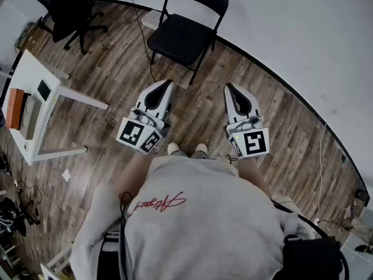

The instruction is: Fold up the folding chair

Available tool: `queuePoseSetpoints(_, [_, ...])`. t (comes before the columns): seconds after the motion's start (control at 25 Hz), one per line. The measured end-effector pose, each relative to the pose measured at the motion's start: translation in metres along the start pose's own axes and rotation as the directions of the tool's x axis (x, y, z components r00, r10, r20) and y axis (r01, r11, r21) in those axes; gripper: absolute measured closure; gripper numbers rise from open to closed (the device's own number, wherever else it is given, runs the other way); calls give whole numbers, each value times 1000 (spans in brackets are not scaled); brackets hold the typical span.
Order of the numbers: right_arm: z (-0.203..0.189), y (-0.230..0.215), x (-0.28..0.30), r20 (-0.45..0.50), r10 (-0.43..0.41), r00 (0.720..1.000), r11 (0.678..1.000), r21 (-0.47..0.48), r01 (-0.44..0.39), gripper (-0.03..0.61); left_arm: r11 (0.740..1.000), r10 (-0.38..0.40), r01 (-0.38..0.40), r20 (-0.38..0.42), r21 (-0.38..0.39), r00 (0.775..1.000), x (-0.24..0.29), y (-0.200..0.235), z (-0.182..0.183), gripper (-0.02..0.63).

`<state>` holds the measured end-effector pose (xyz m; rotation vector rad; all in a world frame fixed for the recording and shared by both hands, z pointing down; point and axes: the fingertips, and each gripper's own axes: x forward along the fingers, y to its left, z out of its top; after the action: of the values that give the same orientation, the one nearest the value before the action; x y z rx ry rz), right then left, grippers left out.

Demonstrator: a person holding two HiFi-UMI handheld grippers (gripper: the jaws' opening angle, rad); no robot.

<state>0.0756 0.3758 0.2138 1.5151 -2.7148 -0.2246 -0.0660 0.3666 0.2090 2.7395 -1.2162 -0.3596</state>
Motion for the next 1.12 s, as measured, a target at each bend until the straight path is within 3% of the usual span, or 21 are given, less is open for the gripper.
queuePoseSetpoints(0.76, [2, -11, 10, 38, -16, 999, 1000, -4, 16, 560, 1000, 0, 0, 18, 4, 1000, 15, -1, 0, 597])
queuePoseSetpoints(1.12, [-8, -34, -1, 23, 50, 998, 998, -27, -49, 560, 999, 47, -47, 25, -1, 999, 35, -18, -13, 597])
